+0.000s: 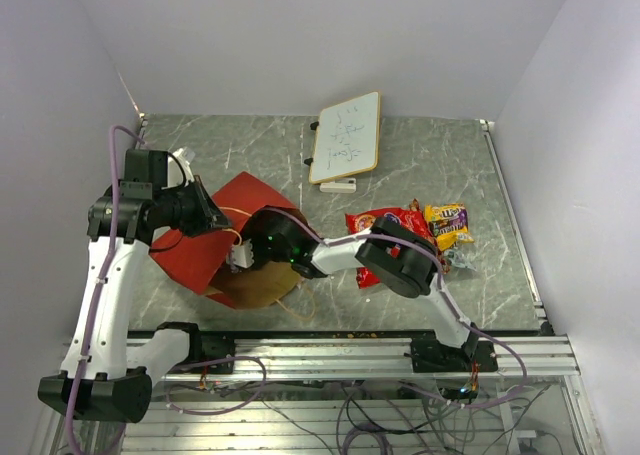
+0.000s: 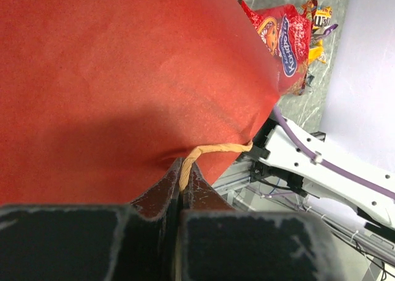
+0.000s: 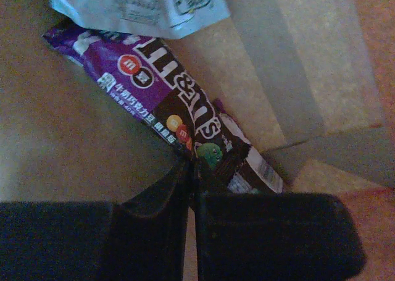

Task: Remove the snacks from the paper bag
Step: Take out the snack from the paper bag.

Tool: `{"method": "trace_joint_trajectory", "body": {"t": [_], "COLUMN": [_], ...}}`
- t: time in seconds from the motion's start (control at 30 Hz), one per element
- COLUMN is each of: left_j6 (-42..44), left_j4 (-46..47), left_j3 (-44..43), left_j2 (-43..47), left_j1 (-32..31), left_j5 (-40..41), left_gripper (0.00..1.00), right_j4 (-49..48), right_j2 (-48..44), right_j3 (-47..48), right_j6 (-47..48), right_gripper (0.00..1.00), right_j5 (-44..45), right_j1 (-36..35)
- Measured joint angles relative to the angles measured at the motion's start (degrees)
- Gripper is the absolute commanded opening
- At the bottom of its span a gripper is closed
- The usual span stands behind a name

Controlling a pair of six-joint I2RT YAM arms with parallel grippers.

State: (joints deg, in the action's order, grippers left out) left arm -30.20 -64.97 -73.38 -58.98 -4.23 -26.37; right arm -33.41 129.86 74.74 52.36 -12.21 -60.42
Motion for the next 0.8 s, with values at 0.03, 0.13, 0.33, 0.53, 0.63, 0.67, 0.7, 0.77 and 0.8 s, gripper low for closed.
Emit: {"method": "trace_joint_trajectory", "body": {"t": [0.03, 0.13, 0.33, 0.53, 0.63, 0.67, 0.7, 0.77, 0.8], "left_j6": [-0.31, -1.29, -2.6, -3.96, -4.59, -4.74, -4.79, -4.79, -4.79], "left_j4": [0.44, 2.1, 5.31, 8.2, 9.29, 9.62, 9.77, 10.23, 10.43], "left_j3": [0.28, 1.07, 2.62, 5.14, 6.23, 6.49, 6.54, 6.56, 6.54], "left_j2": [0.15, 0.48, 0.68, 0.7, 0.68, 0.66, 0.57, 0.24, -0.09], "left_j1": [0.0, 0.0, 0.0, 0.0, 0.0, 0.0, 0.0, 0.0, 0.0], "left_j5": [0.17, 0.35, 0.31, 0.02, -0.48, -0.66, -0.76, -0.92, -1.03], "left_gripper": [0.07, 0.07, 0.07, 0.07, 0.07, 0.07, 0.07, 0.07, 0.07], "right_j4": [0.0, -0.11, 0.26, 0.33, 0.31, 0.31, 0.33, 0.46, 0.66], "right_j2": [-1.09, -5.29, -14.56, -21.35, -23.39, -23.93, -24.7, -26.27, -27.32], "right_j3": [-1.18, -5.53, -14.34, -20.63, -22.8, -23.28, -23.91, -24.94, -25.51], "right_j6": [-0.48, -1.77, -4.74, -8.7, -11.39, -12.07, -12.96, -14.16, -14.67], "right_gripper": [0.04, 0.01, 0.0, 0.0, 0.0, 0.0, 0.0, 0.0, 0.0], "right_j5": [0.09, 0.57, 1.64, 1.42, 1.33, 1.4, 1.49, 1.62, 1.79], "right_j1": [0.0, -0.02, -0.02, -0.02, -0.07, -0.07, -0.07, -0.07, -0.07]}}
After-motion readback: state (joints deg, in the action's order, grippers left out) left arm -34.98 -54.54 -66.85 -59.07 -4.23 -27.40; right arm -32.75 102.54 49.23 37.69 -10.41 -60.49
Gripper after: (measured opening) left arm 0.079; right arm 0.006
